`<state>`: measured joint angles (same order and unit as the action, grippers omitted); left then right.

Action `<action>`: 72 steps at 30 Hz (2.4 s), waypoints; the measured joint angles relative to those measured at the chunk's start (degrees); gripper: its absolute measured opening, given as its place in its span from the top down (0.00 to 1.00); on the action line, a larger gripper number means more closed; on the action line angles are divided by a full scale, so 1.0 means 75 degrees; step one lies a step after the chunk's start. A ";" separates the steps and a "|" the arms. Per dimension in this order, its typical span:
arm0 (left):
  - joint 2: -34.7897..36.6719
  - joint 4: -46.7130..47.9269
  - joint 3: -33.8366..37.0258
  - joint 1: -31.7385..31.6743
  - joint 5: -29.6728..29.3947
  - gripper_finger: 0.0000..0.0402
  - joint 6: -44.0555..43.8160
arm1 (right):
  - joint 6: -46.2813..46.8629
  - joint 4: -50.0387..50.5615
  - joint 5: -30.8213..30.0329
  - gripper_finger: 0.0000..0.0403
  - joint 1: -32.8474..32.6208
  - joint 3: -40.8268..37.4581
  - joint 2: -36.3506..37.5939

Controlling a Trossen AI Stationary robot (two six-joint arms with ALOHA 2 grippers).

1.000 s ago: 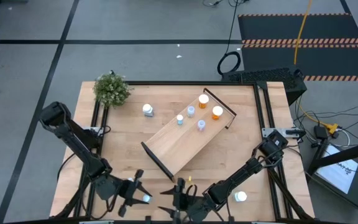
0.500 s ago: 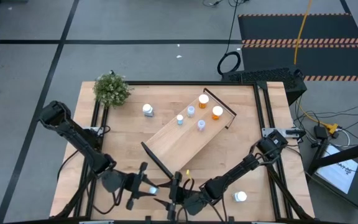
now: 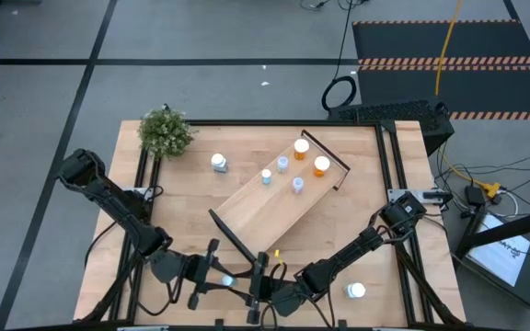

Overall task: Pick and place medicine bottles onto shelf by color
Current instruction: Put the blue pill bottle on the shelf aligned with the other blue pill bottle

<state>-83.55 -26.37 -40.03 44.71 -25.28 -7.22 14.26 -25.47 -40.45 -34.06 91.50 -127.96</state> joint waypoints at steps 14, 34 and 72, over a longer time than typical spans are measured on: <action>0.0000 -0.0016 0.0000 -0.0003 0.0356 0.67 0.0015 | -0.0003 -0.0081 0.0016 0.73 -0.0009 0.0000 0.0000; 0.0262 0.0194 -0.0006 0.0184 0.0181 0.38 0.0178 | -0.0378 -0.0685 -0.0009 0.74 -0.0067 0.0000 0.0021; 0.4535 0.2702 -0.0006 -0.0440 -0.1847 0.36 0.1784 | -0.1277 0.0841 -0.2243 0.73 0.0010 -0.3158 0.4304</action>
<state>-49.54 -6.11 -40.07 41.41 -39.13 6.15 4.68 -19.16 -57.27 -33.99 67.82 -95.68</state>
